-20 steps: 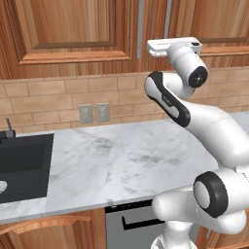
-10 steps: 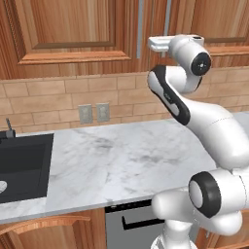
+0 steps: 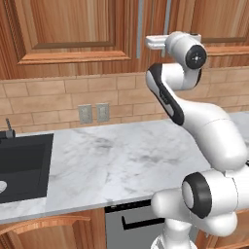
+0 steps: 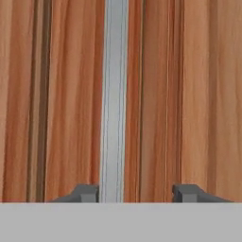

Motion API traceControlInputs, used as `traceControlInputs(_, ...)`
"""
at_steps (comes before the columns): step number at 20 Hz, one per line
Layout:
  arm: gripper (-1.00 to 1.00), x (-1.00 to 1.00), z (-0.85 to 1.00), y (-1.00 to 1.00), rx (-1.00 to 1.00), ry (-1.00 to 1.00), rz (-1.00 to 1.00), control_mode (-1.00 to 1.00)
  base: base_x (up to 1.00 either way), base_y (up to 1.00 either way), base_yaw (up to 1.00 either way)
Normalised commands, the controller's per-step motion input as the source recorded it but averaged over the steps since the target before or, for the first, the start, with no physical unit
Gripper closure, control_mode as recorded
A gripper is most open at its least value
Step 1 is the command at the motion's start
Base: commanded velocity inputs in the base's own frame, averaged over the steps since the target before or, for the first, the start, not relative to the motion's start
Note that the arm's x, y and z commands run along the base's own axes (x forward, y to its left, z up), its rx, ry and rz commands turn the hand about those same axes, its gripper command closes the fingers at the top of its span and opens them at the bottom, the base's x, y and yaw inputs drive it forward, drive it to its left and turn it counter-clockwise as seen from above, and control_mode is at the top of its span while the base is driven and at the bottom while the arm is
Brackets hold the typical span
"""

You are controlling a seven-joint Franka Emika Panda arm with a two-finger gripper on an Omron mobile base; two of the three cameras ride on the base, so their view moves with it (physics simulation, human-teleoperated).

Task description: The dining table condiment station is running low on mustard. Refill the condiment station by opening the cabinet and taking the mustard from the cabinet and placing it on the dining table.

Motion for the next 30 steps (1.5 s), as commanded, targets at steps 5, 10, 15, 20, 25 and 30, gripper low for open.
traceControlInputs(5,1.0,0.0,-0.04,-0.81,0.08,0.03,0.0,-1.0,0.0,0.0,0.0)
traceControlInputs(10,1.0,-0.39,0.0,-0.96,0.05,0.04,0.0,-1.0,0.0,0.0,0.0)
traceControlInputs(15,1.0,-0.98,0.0,-0.91,0.02,0.0,0.0,-1.0,0.0,0.0,0.0)
traceControlInputs(20,1.0,-1.0,0.03,-0.71,0.0,0.0,-0.01,-1.0,0.0,0.0,0.0)
traceControlInputs(25,1.0,-1.0,0.02,-0.83,0.0,0.04,-0.04,-1.0,0.0,0.0,0.0)
traceControlInputs(30,1.0,-1.0,0.0,-0.85,0.0,0.03,-0.02,-1.0,0.0,0.0,0.0)
